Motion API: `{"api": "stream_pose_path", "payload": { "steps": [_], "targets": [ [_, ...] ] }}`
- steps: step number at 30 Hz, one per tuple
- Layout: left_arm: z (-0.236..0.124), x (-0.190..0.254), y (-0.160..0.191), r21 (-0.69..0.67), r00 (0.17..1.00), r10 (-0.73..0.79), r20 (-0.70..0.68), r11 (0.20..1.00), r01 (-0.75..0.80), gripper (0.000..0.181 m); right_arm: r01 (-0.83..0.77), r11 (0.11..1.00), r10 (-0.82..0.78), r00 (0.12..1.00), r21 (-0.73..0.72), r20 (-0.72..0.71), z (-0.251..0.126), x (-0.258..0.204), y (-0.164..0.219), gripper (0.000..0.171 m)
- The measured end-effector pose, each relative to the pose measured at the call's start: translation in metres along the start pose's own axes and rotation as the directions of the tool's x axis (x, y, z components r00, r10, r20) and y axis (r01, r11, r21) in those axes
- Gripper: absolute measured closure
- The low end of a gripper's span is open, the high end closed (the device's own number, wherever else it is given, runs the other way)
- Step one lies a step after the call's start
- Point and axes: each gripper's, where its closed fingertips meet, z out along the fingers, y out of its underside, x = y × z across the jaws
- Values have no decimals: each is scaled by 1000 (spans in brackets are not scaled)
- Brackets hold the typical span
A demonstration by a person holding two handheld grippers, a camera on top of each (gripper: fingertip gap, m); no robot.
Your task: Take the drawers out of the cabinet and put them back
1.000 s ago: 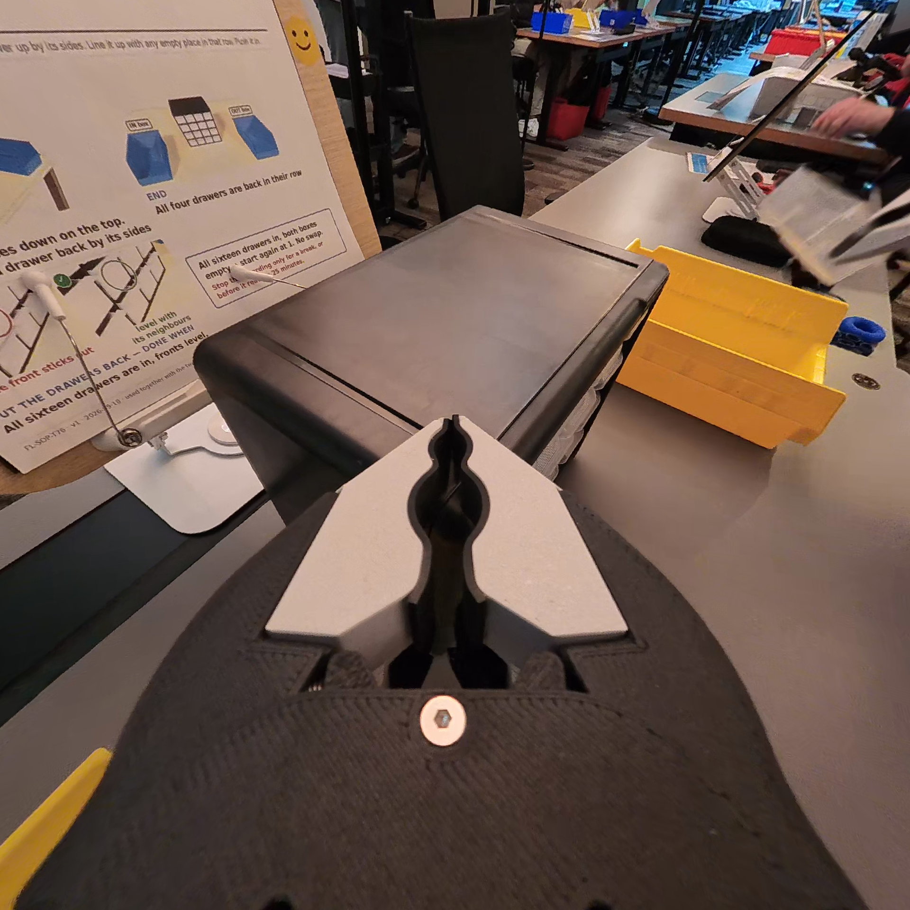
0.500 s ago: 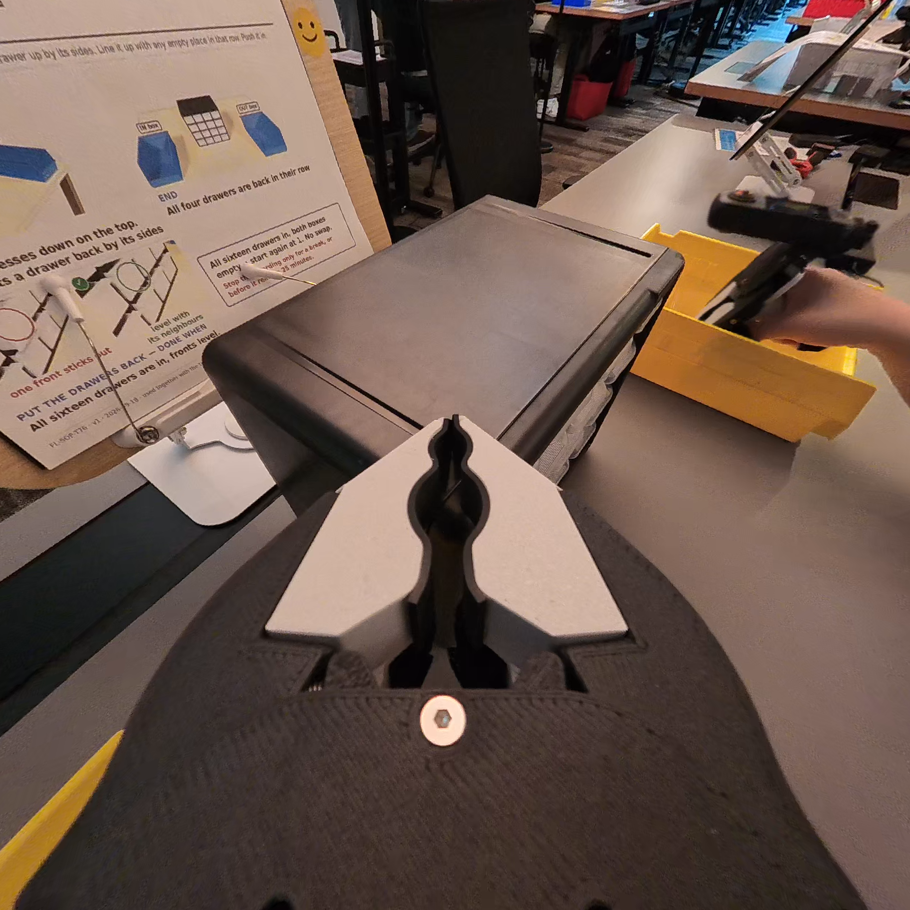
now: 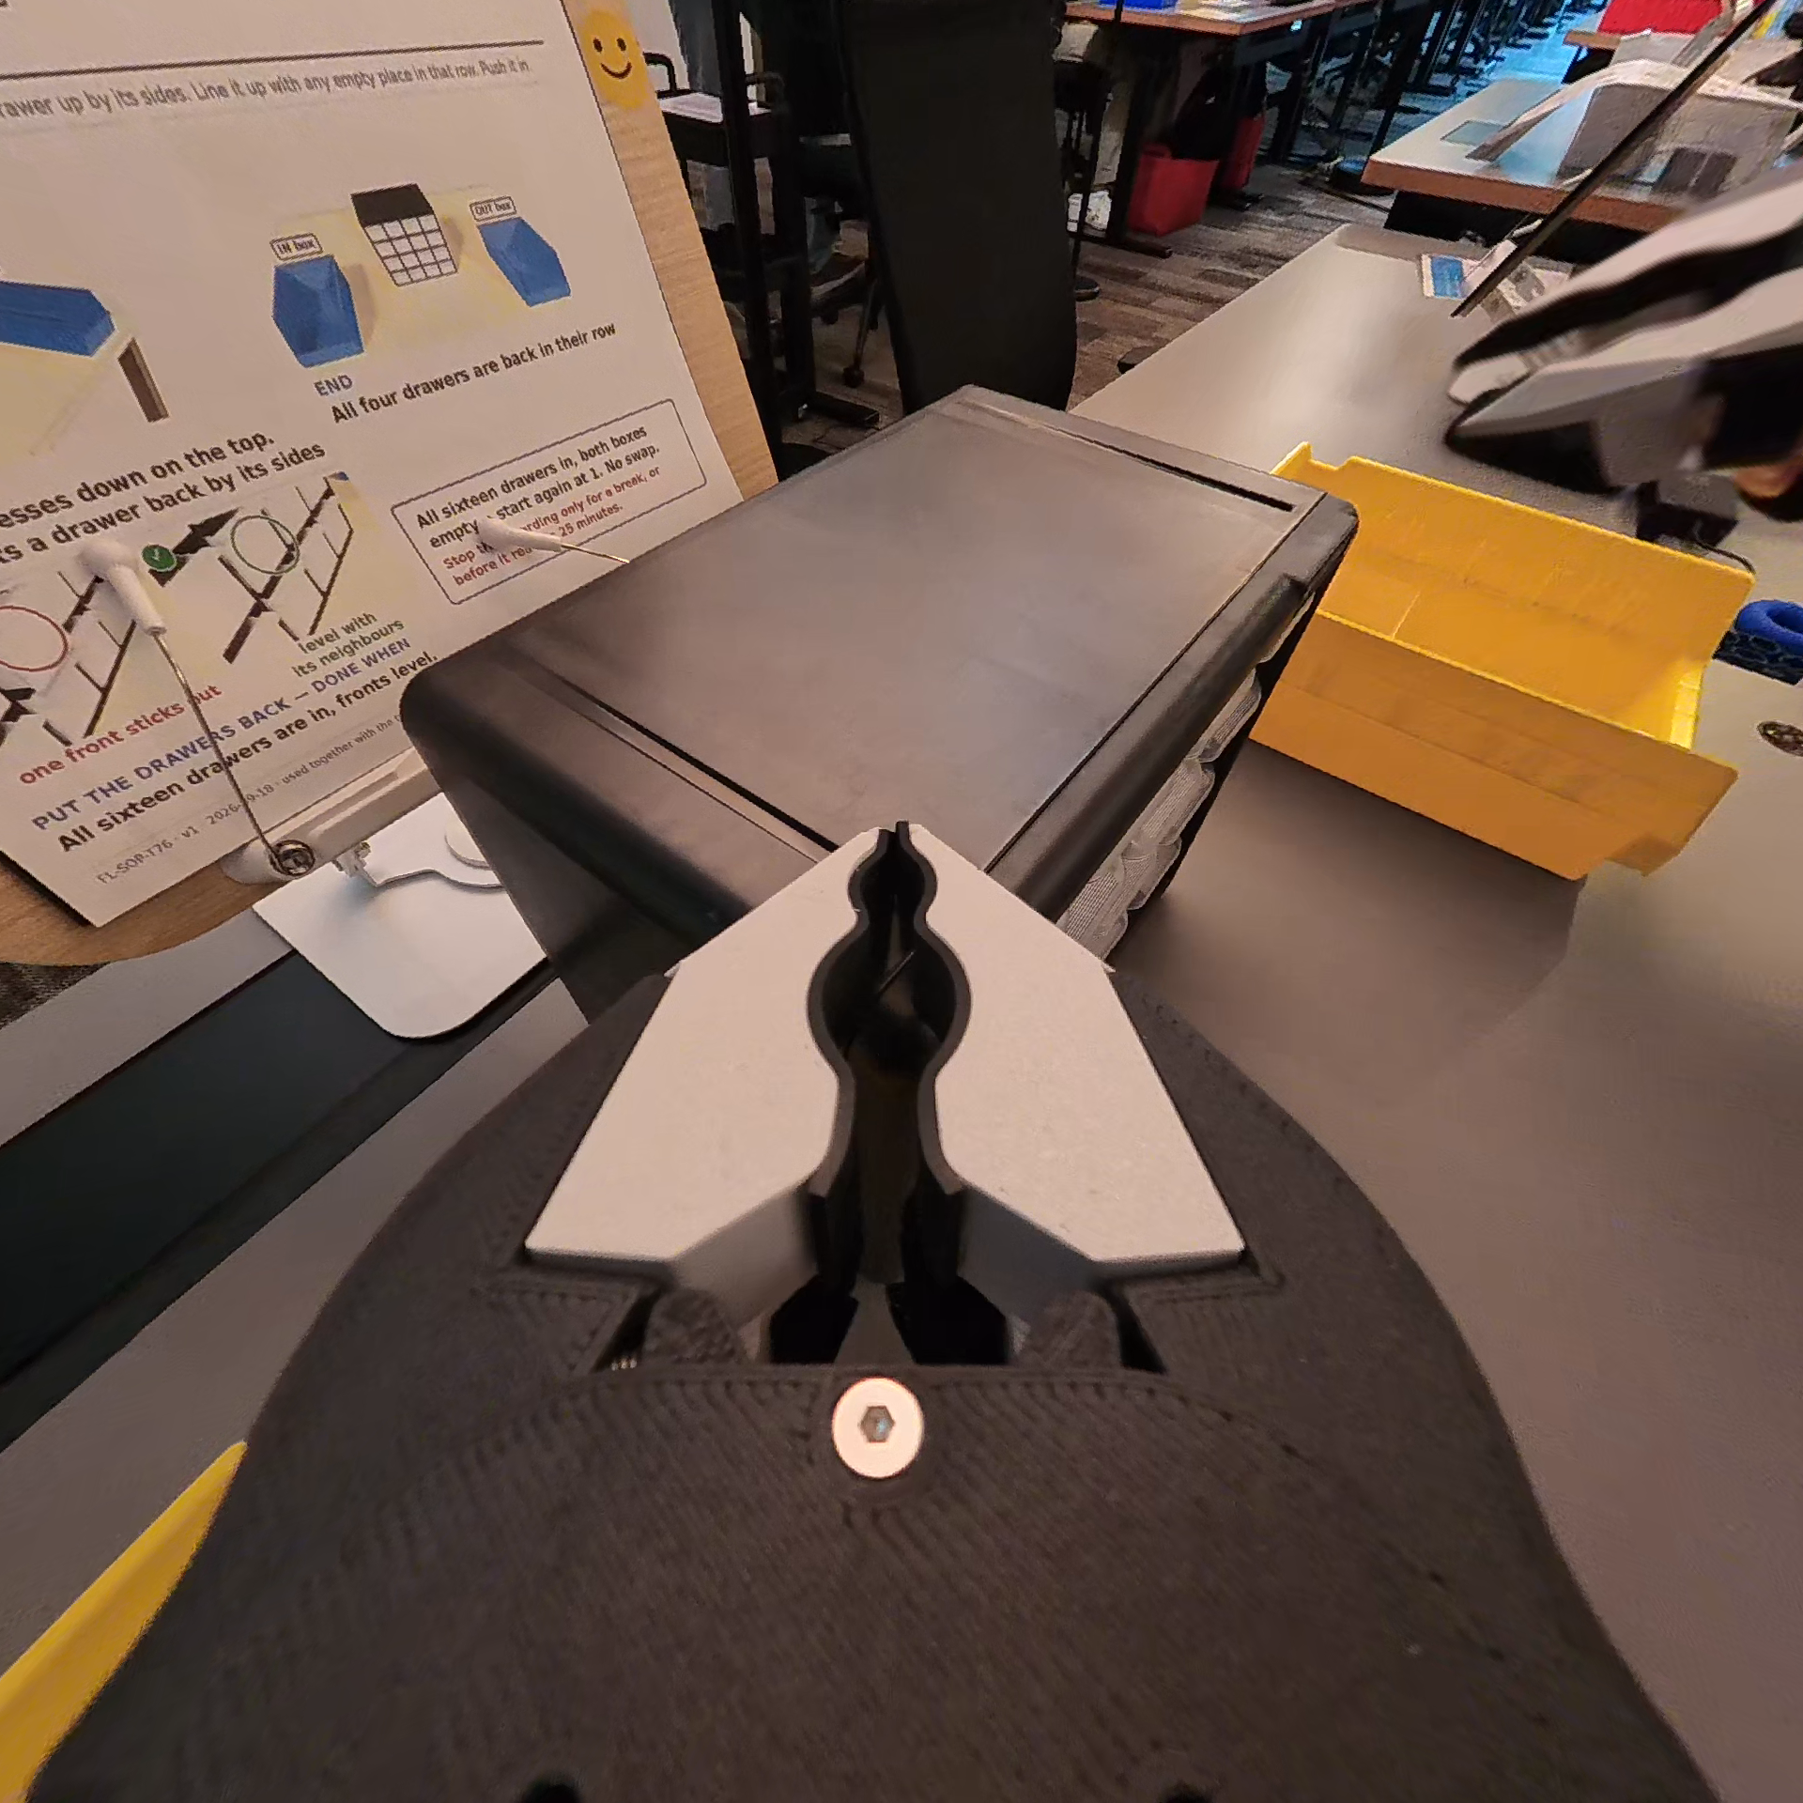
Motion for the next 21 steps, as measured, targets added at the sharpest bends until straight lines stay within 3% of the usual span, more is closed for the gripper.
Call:
{"api": "stream_pose_path", "payload": {
  "steps": [1, 3, 6, 9, 12, 14, 17, 21],
  "targets": [
    [0, 0, 0, 1, 1000, 0, -1, 1000, 0, 181, 95, 991, -97, 995, 92, 20, -5, -28, -20, 131],
    [0, 0, 0, 1, 1000, -1, 0, 1000, 1, 181, 304, 931, -321, 945, 201, 63, -4, -94, -35, 134],
    [0, 0, 0, 0, 1000, 1, 3, 1000, -1, 181, 645, 724, -671, 741, 246, 32, 29, -180, -10, 147],
    [0, 0, 0, -1, 1000, 5, 5, 1000, -5, 181, 822, 545, -829, 558, 167, -45, 79, -215, 26, 146],
    [0, 0, 0, 1, 1000, 3, 2, 1000, -3, 181, 911, 401, -888, 413, 97, -203, 110, -218, 38, 152],
    [0, 0, 0, 4, 1000, -4, -5, 1000, 4, 181, 924, 377, -881, 377, 59, -287, 120, -209, 39, 166],
    [0, 1, 0, 4, 1000, -5, -8, 1000, 5, 181, 913, 400, -860, 404, 80, -312, 123, -206, 39, 166],
    [2, 2, 0, -4, 1000, 10, 1, 1000, -10, 181, 936, 347, -864, 346, 66, -366, 117, -207, 35, 162]
  ]
}}
